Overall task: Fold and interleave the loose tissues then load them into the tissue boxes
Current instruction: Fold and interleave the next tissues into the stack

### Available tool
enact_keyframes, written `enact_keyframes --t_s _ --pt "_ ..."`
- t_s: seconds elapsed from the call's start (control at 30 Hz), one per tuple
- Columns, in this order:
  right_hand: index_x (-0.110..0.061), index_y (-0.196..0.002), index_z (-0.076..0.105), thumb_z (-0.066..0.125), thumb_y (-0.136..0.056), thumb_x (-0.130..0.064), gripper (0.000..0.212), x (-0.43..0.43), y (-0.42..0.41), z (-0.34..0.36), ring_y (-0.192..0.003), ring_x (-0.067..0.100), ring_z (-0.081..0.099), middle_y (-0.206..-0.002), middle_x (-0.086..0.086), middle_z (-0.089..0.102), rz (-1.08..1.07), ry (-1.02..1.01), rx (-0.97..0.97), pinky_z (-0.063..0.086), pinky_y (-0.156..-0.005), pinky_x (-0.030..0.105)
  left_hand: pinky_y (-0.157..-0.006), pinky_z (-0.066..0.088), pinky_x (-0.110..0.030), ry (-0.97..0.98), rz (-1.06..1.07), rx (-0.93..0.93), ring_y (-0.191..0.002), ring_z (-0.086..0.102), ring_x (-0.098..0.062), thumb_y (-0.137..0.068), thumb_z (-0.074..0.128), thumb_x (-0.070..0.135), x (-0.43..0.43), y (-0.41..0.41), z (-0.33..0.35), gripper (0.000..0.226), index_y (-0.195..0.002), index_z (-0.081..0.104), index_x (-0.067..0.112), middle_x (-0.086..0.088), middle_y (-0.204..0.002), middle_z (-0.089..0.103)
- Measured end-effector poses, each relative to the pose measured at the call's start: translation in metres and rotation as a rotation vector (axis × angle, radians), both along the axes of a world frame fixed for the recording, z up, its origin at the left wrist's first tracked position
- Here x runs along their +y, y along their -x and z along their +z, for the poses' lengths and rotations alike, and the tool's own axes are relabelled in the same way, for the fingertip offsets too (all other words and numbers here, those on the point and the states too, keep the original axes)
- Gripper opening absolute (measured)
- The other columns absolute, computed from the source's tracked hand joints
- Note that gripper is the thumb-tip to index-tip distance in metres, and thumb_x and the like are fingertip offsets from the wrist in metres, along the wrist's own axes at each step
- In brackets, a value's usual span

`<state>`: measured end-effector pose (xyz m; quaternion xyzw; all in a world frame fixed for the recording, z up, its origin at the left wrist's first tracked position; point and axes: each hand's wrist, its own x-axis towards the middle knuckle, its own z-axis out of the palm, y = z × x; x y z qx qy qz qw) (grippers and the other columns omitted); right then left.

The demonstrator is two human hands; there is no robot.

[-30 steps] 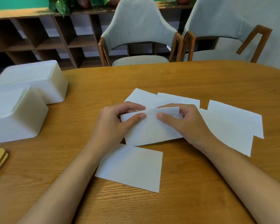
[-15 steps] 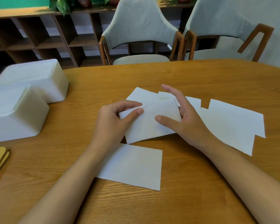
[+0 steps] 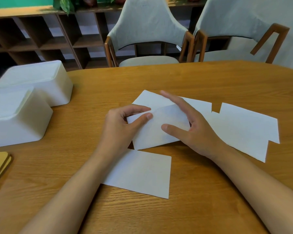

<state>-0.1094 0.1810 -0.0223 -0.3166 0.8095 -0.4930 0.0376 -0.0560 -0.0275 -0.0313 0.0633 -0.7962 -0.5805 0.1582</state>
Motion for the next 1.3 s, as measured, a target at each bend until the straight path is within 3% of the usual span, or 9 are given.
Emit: enact_keyframes --t_s 0.13,0.27,0.33,0.4,0.47,0.6,0.73,1.07,1.3 --pt "-0.063 -0.114 0.063 0.065 -0.097 -0.031 0.037 0.000 -0.001 -0.005 -0.120 -0.019 0.042 -0.123 -0.051 0.050 -0.031 -0.006 -0.009 0.040 -0.095 0.017 -0.073 0.047 -0.020 0.088 0.001 0.036 -0.091 0.068 0.000 -0.090 0.081 0.031 0.000 0.000 -0.001 0.011 -0.101 0.081 0.031 0.021 -0.101 0.076" --pt "-0.048 -0.106 0.072 0.064 -0.098 -0.017 0.032 0.005 0.003 -0.002 -0.117 -0.018 0.046 -0.116 -0.046 0.058 -0.075 0.045 -0.031 0.038 -0.088 0.007 -0.077 0.043 -0.015 0.265 -0.026 0.078 -0.110 0.062 -0.001 -0.094 0.075 0.035 -0.006 0.003 0.000 0.024 -0.118 0.073 0.035 0.018 -0.121 0.065" --pt "-0.046 -0.106 0.073 0.065 -0.097 -0.015 0.033 0.007 0.005 0.000 -0.116 -0.018 0.047 -0.114 -0.046 0.059 -0.085 0.072 -0.031 0.038 -0.088 0.004 -0.070 0.042 -0.018 0.141 -0.071 0.044 -0.091 0.063 0.000 -0.096 0.075 0.030 -0.008 0.005 0.000 0.020 -0.115 0.074 0.033 0.020 -0.110 0.071" --pt "-0.047 -0.106 0.072 0.066 -0.097 -0.017 0.032 0.008 0.006 0.000 -0.116 -0.018 0.047 -0.113 -0.047 0.058 -0.086 0.070 -0.038 0.039 -0.090 0.007 -0.059 0.035 -0.017 0.063 -0.069 0.045 -0.063 0.046 -0.002 -0.097 0.074 0.023 -0.010 0.005 0.001 0.010 -0.105 0.078 0.027 0.022 -0.077 0.068" --pt "-0.046 -0.107 0.072 0.068 -0.096 -0.017 0.032 0.008 0.006 -0.001 -0.116 -0.020 0.047 -0.113 -0.047 0.059 -0.073 0.059 -0.033 0.037 -0.091 0.002 -0.057 0.031 -0.025 0.082 -0.027 0.061 -0.058 0.038 -0.007 -0.096 0.075 0.024 -0.010 0.004 0.001 0.006 -0.098 0.080 0.026 0.012 -0.063 0.061" --pt "-0.043 -0.105 0.074 0.065 -0.096 -0.011 0.035 0.008 0.011 -0.004 -0.113 -0.021 0.050 -0.106 -0.047 0.061 -0.137 0.056 -0.018 0.034 -0.092 -0.002 -0.066 0.046 -0.026 0.278 -0.012 0.070 -0.072 0.061 -0.011 -0.093 0.079 0.027 -0.010 0.000 0.004 0.015 -0.107 0.077 0.032 0.007 -0.088 0.071" --pt "-0.041 -0.106 0.074 0.063 -0.095 -0.010 0.035 0.011 0.018 -0.006 -0.117 -0.013 0.052 -0.111 -0.035 0.066 -0.253 0.076 -0.013 0.032 -0.096 0.000 -0.063 0.048 -0.027 0.448 -0.186 -0.052 -0.073 0.058 -0.012 -0.080 0.088 0.037 -0.011 -0.005 0.013 0.043 -0.112 0.059 0.036 0.010 -0.092 0.061" --pt "-0.041 -0.107 0.074 0.063 -0.095 -0.010 0.035 0.010 0.017 -0.007 -0.114 -0.021 0.049 -0.111 -0.035 0.064 -0.283 0.058 0.009 0.028 -0.091 -0.007 -0.084 0.050 -0.049 0.569 -0.544 -0.348 -0.092 0.056 -0.011 -0.061 0.094 0.055 -0.016 -0.013 0.025 0.033 -0.087 0.077 0.044 0.017 -0.095 0.065" --pt "-0.037 -0.111 0.074 0.064 -0.097 -0.028 0.019 0.006 0.015 -0.006 -0.112 -0.024 0.048 -0.109 -0.036 0.064 -0.242 0.037 -0.017 0.028 -0.089 -0.008 -0.067 0.048 -0.035 0.415 -0.532 -0.284 -0.071 0.059 -0.007 -0.079 0.090 0.037 -0.011 -0.013 0.025 0.014 -0.081 0.077 0.030 0.005 -0.078 0.070"
